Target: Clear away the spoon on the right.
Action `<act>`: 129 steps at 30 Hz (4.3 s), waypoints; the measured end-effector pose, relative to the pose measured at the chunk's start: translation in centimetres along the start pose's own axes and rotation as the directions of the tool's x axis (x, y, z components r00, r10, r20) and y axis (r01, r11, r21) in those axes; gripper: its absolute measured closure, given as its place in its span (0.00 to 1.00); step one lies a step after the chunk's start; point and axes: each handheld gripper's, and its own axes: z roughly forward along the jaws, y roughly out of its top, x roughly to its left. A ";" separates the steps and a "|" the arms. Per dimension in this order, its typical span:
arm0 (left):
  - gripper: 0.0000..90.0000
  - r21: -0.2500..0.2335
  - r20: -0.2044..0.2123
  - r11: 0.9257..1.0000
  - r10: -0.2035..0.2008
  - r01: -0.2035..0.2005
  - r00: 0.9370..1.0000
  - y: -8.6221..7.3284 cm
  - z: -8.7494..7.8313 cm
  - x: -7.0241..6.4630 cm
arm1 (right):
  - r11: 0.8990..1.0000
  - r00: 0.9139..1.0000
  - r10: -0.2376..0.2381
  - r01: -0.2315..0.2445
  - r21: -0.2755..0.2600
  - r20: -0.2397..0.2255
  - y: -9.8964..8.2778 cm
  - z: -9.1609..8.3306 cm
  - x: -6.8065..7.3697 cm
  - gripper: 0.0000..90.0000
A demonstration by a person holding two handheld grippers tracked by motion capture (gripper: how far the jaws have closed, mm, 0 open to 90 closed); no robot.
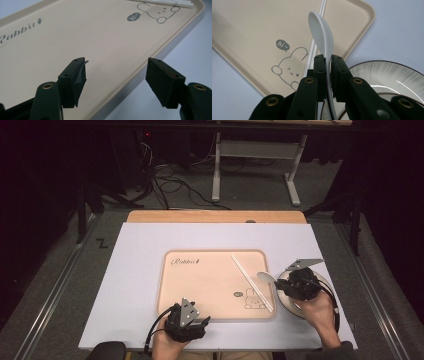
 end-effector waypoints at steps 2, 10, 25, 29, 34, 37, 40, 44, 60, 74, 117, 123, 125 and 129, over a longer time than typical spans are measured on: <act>0.37 -0.011 0.000 1.000 0.000 0.000 1.000 0.1 -0.2 0.0 | 1.000 1.000 -0.004 0.004 0.008 0.001 0.2 0.6 0.1 0.94; 0.37 -0.019 0.002 1.000 -0.010 0.010 1.000 0.5 -0.4 0.2 | 0.998 0.999 -0.042 0.042 0.041 -0.001 1.1 2.2 1.3 0.94; 0.36 0.006 0.058 1.000 -0.010 0.010 0.998 1.2 1.7 0.1 | 0.999 0.999 0.006 -0.008 0.053 0.032 2.4 3.6 2.2 0.94; 0.37 0.009 0.036 1.000 0.019 -0.020 0.999 1.2 2.2 0.1 | 0.998 0.998 0.009 -0.013 0.068 0.056 2.5 3.8 2.4 0.94; 0.37 0.014 0.042 1.000 0.006 -0.007 0.999 1.5 2.6 0.1 | 0.997 0.998 -0.007 0.002 0.079 0.069 3.0 4.1 3.3 0.94; 0.37 0.025 0.056 1.000 0.005 -0.006 0.998 1.5 2.9 0.0 | 0.996 0.997 0.003 -0.009 0.084 0.076 3.2 4.5 3.3 0.94; 0.37 0.038 0.065 0.999 0.013 -0.016 0.998 1.5 3.1 -0.1 | 0.996 0.997 0.021 -0.028 0.088 0.081 3.3 4.8 3.2 0.94; 0.36 0.040 0.070 0.999 0.002 -0.005 0.998 1.5 3.1 -0.2 | 0.994 0.995 0.038 -0.048 0.100 0.091 3.4 5.2 3.0 0.94; 0.37 0.015 0.089 1.000 -0.016 0.015 0.996 1.8 2.6 -0.3 | 0.983 0.980 0.081 -0.109 0.146 0.183 4.2 7.1 1.6 0.94; 0.37 0.007 0.103 1.000 -0.015 0.014 0.995 1.8 2.3 -0.4 | 0.969 0.968 0.123 -0.165 0.185 0.220 5.2 9.1 0.6 0.93; 0.37 -0.018 0.016 1.000 0.010 -0.010 1.000 0.3 -0.5 -0.1 | 0.939 0.971 0.134 -0.188 0.288 0.198 6.4 12.5 -2.0 0.69; 0.37 -0.006 0.024 1.000 0.013 -0.013 1.000 0.1 -0.3 -0.2 | 0.947 0.974 0.115 -0.166 0.274 0.193 6.4 11.7 -1.7 0.61; 0.37 0.003 0.022 1.000 0.017 -0.017 1.000 0.1 -0.2 -0.2 | 0.950 0.974 0.117 -0.167 0.266 0.193 6.5 11.4 -1.6 0.60; 0.37 0.007 0.022 1.000 0.006 -0.006 1.000 0.1 0.1 0.0 | 0.959 0.982 0.113 -0.148 0.241 0.153 6.6 10.8 -1.4 0.59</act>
